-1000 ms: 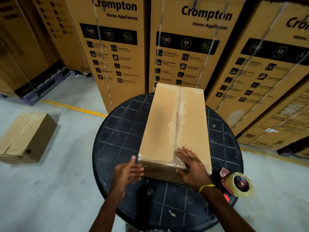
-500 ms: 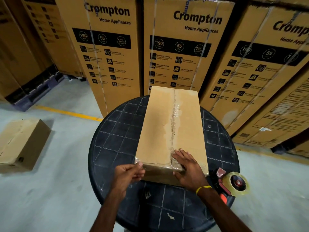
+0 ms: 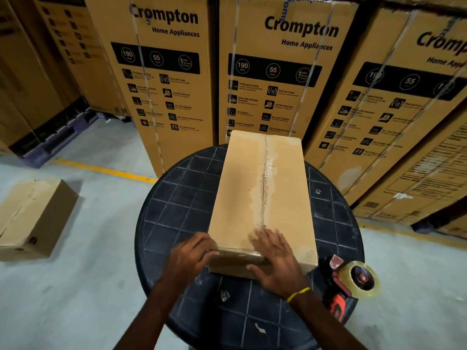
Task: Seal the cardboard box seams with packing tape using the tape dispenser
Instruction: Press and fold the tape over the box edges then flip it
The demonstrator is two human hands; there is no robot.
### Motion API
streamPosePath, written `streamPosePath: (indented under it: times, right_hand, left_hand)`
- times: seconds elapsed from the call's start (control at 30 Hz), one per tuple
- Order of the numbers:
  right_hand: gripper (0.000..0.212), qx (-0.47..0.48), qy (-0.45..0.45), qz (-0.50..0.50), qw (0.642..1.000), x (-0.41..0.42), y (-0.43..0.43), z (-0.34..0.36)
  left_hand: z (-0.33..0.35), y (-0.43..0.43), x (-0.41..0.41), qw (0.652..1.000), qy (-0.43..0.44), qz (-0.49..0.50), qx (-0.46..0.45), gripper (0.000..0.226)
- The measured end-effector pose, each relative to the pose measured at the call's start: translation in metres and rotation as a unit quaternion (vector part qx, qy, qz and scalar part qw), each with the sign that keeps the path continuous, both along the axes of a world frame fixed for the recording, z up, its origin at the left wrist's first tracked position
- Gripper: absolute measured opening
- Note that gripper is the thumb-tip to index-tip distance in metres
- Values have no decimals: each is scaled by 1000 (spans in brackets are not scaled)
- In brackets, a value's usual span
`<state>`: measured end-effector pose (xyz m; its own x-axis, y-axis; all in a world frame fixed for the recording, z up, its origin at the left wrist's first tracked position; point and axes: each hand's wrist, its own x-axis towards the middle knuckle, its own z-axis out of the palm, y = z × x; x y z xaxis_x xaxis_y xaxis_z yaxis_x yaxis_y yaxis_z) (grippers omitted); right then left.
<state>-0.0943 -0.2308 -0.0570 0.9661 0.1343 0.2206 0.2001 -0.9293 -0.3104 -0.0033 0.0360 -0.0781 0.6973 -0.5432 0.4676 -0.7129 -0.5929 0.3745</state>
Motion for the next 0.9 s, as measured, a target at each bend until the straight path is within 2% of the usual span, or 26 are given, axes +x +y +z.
streamPosePath:
  times: [0.1,0.2,0.27,0.33,0.43,0.53,0.67,0.8,0.9]
  right_hand:
    - [51,-7,-65,79,995,23,46,-3]
    - [38,-17,-76,101,992,49,77,-8]
    - [36,-39,-89,111,989,55,77,-15]
    - [34,-31,-121,130,984,53,69,-24]
    - [34,-38,-169,127,977,53,67,-30]
    - [33,-50,-175,124,975,50,69,-31]
    - [38,-77,-206,122,968,33,40,-31]
    - [59,-112,-200,109,967,-7,-33,-29]
    - [52,-135,-171,103,971,-34,-87,-19]
  left_hand:
    - [-3,2,10,999,-17,-46,3,15]
    - [-3,3,18,997,-29,-72,7,23]
    - [1,6,22,996,0,-89,19,32]
    - [4,8,28,993,44,-104,16,29]
    - [7,8,39,983,128,-131,-30,25]
    - [13,7,50,969,164,-171,-70,22]
    - [16,5,47,966,173,-174,-86,24]
    - [16,5,44,963,183,-171,-97,19]
    - [18,3,41,958,215,-155,-112,17]
